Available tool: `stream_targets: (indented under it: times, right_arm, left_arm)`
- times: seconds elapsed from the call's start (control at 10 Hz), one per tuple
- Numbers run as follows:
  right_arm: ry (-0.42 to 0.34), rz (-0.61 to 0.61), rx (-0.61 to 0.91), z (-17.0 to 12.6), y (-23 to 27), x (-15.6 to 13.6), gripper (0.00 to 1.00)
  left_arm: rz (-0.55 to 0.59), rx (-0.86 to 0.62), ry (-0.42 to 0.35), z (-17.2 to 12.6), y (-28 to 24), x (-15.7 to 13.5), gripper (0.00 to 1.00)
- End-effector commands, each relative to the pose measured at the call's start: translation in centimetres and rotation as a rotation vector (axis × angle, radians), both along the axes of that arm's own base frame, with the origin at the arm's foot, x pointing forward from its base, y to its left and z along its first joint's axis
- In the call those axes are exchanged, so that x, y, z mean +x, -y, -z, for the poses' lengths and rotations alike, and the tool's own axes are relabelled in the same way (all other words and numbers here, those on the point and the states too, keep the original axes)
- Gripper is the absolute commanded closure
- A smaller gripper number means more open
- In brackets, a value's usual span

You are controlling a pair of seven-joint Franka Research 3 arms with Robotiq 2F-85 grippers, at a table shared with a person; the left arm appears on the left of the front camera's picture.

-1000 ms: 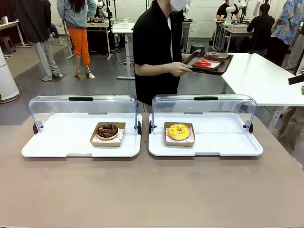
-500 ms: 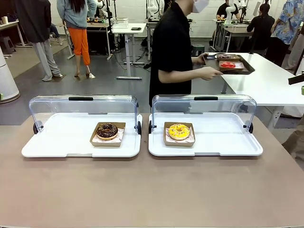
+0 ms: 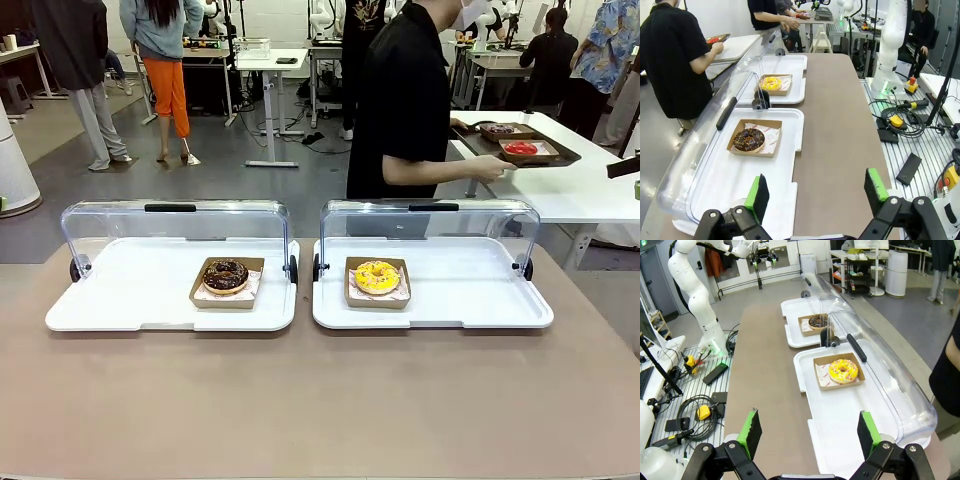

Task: Provide the desired donut to the person.
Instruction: Place the picked Paper togo box onto the Handle tray extended by the person.

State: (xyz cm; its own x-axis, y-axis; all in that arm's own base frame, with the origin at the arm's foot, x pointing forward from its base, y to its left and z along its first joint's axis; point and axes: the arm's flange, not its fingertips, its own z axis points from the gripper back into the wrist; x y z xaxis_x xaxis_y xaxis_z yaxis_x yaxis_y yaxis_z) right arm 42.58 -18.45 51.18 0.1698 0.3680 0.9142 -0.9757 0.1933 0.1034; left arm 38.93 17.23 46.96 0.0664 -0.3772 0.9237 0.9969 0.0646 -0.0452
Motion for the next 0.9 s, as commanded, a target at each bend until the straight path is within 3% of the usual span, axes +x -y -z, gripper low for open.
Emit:
stream_targets:
  times: [0.0,0.8]
  right_arm:
    - [-0.008,0.002,0.010,-0.13,-0.22,-0.08,0.00]
    - [-0.008,0.002,0.010,-0.13,-0.22,-0.08,0.00]
  left_arm:
    - [0.004,-0.010,0.004,-0.22,-0.11,-0.10,0.00]
    - [0.004,-0.010,0.004,-0.22,-0.11,-0.10,0.00]
